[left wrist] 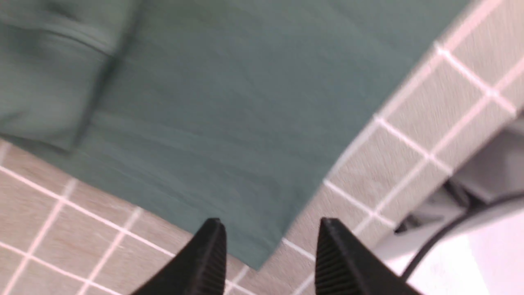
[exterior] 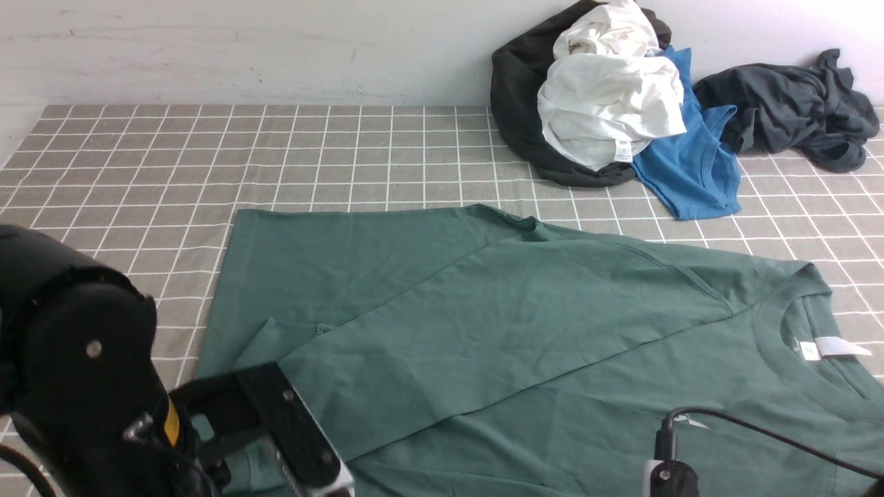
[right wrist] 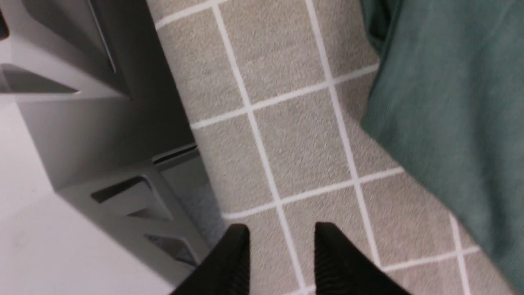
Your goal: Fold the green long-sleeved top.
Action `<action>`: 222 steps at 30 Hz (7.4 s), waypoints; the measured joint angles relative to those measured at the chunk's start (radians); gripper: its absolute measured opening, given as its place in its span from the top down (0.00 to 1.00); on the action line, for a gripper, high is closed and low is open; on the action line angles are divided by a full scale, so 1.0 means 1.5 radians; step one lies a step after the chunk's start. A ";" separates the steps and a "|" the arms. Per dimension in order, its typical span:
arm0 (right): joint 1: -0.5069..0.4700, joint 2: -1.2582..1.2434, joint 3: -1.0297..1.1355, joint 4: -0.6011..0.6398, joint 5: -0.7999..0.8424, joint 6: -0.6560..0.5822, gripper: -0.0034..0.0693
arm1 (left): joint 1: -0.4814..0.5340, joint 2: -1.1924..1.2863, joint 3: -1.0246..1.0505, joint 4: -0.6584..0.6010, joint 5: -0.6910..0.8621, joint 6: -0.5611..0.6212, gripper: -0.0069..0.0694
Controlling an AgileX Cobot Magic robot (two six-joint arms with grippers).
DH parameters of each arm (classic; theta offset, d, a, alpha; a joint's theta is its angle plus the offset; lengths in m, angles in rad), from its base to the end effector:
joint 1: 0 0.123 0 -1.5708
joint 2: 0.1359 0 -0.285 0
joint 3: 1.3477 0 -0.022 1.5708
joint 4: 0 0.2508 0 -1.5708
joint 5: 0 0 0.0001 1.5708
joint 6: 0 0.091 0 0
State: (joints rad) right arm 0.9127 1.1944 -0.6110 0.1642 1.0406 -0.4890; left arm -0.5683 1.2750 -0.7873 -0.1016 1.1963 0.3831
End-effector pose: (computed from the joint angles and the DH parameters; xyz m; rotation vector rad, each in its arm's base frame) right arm 0.0918 0.1397 0.2097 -1.9202 2.4718 0.2304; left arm 0.1571 -0.1105 0.2363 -1.3682 -2.7860 0.1417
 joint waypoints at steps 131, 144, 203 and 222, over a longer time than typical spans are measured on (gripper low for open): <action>-0.119 0.198 -0.227 -0.203 -0.043 0.183 0.95 | -0.037 0.129 0.149 -0.020 -0.240 0.154 0.72; -0.119 0.198 -0.227 -0.209 -0.046 0.186 0.95 | -0.037 0.129 0.056 0.029 -0.135 0.130 0.92; -0.469 0.616 -0.946 -0.152 0.125 0.102 0.32 | 0.312 0.671 -0.792 0.009 -0.204 0.215 0.70; -0.529 0.520 -0.746 -0.071 0.104 0.115 0.29 | 0.313 0.694 -0.793 -0.195 -0.161 0.223 0.53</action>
State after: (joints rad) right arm 0.1191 1.9746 -1.7299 0.0576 1.1966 -0.3164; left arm -0.0995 2.3166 -1.9774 -0.3947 0.9549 0.7180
